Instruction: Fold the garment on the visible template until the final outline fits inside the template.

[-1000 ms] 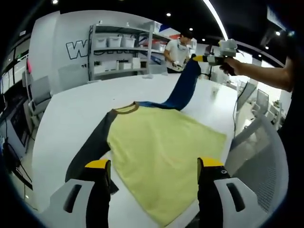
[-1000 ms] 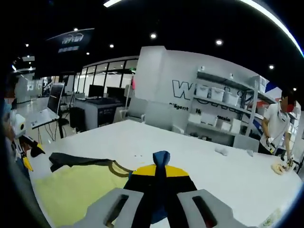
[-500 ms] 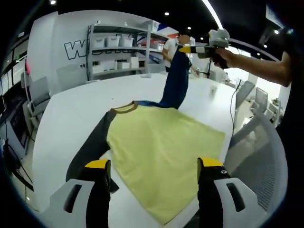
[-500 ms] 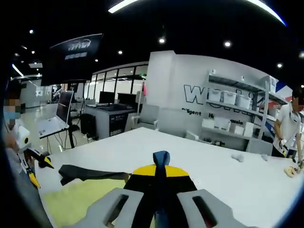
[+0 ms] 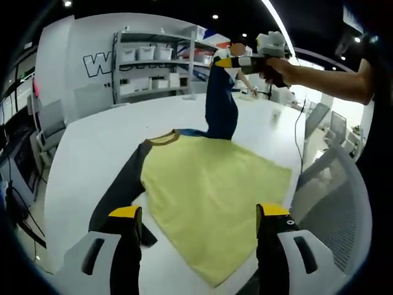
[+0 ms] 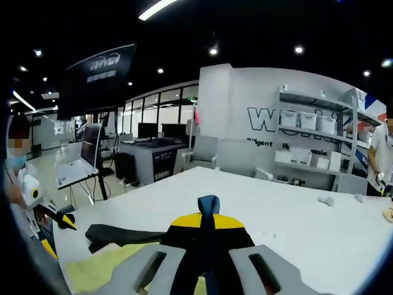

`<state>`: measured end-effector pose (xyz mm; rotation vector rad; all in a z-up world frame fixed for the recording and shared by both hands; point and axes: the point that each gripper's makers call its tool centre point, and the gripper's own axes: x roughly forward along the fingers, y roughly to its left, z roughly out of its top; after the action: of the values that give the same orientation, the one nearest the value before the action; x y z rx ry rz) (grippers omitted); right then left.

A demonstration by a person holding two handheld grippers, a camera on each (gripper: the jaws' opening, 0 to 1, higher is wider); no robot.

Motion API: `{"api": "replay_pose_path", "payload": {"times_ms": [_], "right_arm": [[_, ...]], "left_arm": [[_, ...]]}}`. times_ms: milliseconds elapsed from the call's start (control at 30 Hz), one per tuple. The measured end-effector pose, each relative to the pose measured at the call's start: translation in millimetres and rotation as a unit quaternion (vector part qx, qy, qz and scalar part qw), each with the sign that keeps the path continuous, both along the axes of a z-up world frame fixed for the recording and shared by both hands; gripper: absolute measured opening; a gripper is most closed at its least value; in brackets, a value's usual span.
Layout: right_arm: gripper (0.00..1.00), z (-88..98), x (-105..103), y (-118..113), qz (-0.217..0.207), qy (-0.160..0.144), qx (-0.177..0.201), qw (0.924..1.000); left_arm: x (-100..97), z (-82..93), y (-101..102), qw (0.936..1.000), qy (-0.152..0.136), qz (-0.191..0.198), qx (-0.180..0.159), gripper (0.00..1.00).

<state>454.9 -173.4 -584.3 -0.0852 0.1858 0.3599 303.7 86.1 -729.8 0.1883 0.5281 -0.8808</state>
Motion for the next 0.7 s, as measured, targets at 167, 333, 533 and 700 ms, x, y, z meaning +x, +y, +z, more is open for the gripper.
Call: {"api": "replay_pose_path", "payload": {"times_ms": [167, 333, 533, 700], "right_arm": [[0.00, -11.3, 5.9, 11.0, 0.007, 0.011, 0.006, 0.9999], [0.00, -23.4, 10.1, 23.4, 0.016, 0.023, 0.005, 0.9996], [0.00, -37.5, 13.9, 35.0, 0.027, 0.041, 0.006, 0.9988], [0.00, -50.3, 17.8, 44.8, 0.037, 0.057, 0.007, 0.9977]], "left_arm": [[3.9, 1.4, 2.1, 1.0000, -0.005, 0.001, 0.001, 0.82], [6.1, 3.3, 4.2, 1.0000, -0.005, 0.000, 0.001, 0.82], [4.8, 3.0, 5.0, 1.0000, -0.003, -0.005, 0.004, 0.83], [2.7, 3.2, 3.4, 0.9999, -0.002, -0.011, 0.002, 0.85]]}}
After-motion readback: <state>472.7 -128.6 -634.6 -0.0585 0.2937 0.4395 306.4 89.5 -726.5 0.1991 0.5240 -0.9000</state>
